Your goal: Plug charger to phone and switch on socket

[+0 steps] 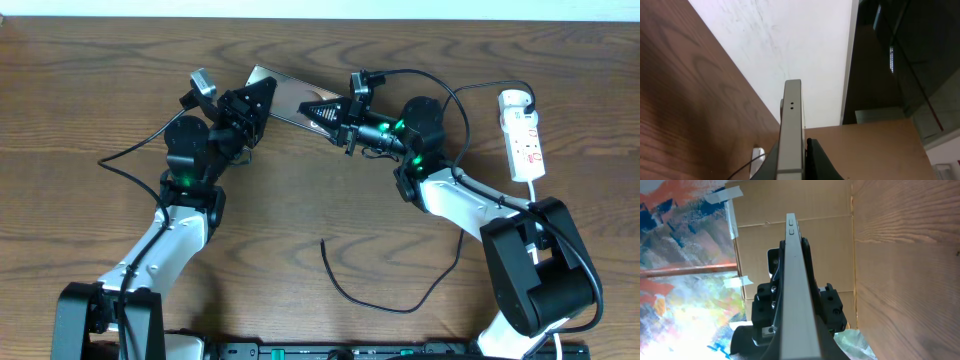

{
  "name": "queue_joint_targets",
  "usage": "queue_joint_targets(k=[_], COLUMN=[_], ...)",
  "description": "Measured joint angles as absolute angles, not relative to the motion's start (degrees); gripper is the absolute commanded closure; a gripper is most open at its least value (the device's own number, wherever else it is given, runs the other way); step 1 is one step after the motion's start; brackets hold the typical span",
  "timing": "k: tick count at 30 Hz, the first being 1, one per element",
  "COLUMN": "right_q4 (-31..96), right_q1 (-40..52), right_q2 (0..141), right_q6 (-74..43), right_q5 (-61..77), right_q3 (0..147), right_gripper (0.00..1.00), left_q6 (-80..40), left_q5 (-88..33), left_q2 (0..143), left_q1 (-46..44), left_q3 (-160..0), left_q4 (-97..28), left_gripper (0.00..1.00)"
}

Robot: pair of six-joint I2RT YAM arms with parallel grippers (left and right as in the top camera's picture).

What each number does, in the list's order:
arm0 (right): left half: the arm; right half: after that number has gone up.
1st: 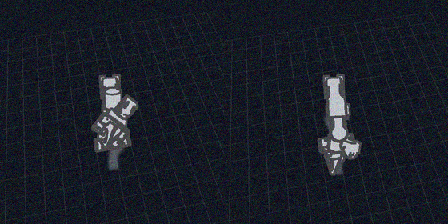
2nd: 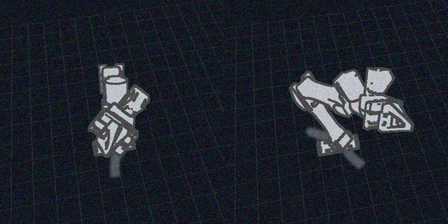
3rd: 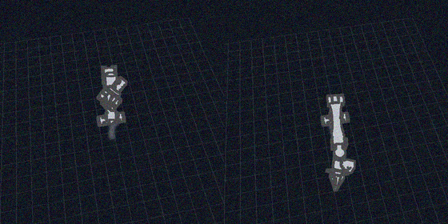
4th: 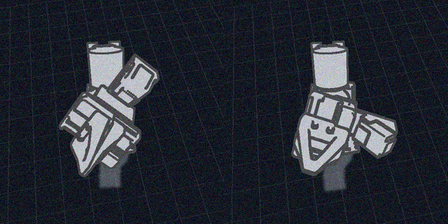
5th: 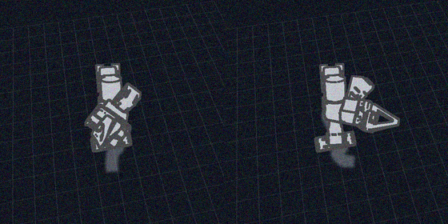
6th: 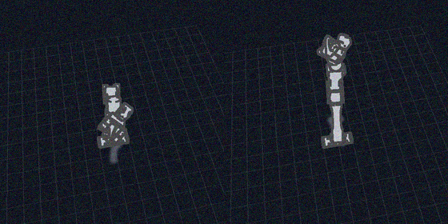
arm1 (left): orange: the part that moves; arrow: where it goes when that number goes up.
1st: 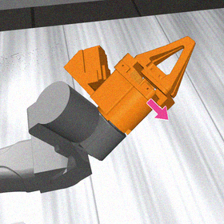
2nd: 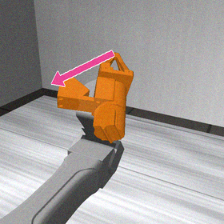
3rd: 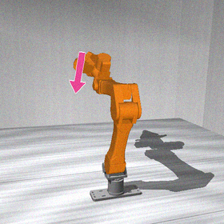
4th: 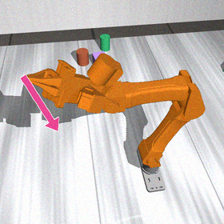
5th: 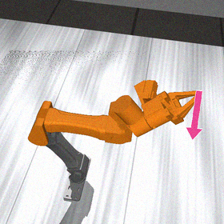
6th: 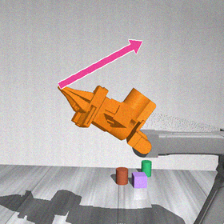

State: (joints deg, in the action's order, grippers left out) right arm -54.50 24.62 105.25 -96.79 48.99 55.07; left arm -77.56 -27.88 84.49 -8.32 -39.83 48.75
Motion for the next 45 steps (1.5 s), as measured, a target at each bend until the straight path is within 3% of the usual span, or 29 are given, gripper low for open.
queue_joint_targets(k=[1,5,7,9,13,23,30,37,45], right_q4=[-54.50,-53.34,-52.90,-52.88,-52.88,-52.90,-52.88,-51.70,-23.51], right_q1=[24.62,24.82,25.21,25.54,25.74,25.45,22.15,20.38,20.49], right_q2=[105.25,105.27,105.38,105.43,105.45,105.45,105.45,105.45,105.54], right_q6=[-96.79,-95.57,-95.09,-95.00,-94.59,-94.30,-92.33,-83.59,-61.23], right_q5=[48.99,49.36,49.69,49.95,50.28,50.98,54.06,58.39,63.64], right_q3=[55.07,55.07,55.00,55.00,55.00,55.00,55.00,55.00,54.89], right_gripper=[0.92,0.62,0.34,0.15,0.01,0.01,0.01,0.01,0.01], left_q6=[-77.56,-76.27,-75.35,-74.74,-74.30,-73.14,-73.28,-77.23,-79.37], left_q5=[-27.88,-27.90,-27.90,-27.90,-27.88,-28.23,-34.52,-52.99,-79.70], left_q2=[84.49,84.49,84.49,84.49,84.49,84.49,84.49,84.49,84.49], left_q1=[-8.32,-8.38,-8.47,-8.49,-8.49,-7.55,2.28,15.70,23.51], left_q3=[-39.83,-39.83,-39.83,-39.83,-39.83,-39.83,-39.83,-39.92,-42.76], left_q4=[48.75,49.17,49.43,49.45,49.47,49.47,49.50,49.52,50.04], left_gripper=[0.93,0.92,0.93,0.93,0.93,0.93,0.93,0.92,0.93])
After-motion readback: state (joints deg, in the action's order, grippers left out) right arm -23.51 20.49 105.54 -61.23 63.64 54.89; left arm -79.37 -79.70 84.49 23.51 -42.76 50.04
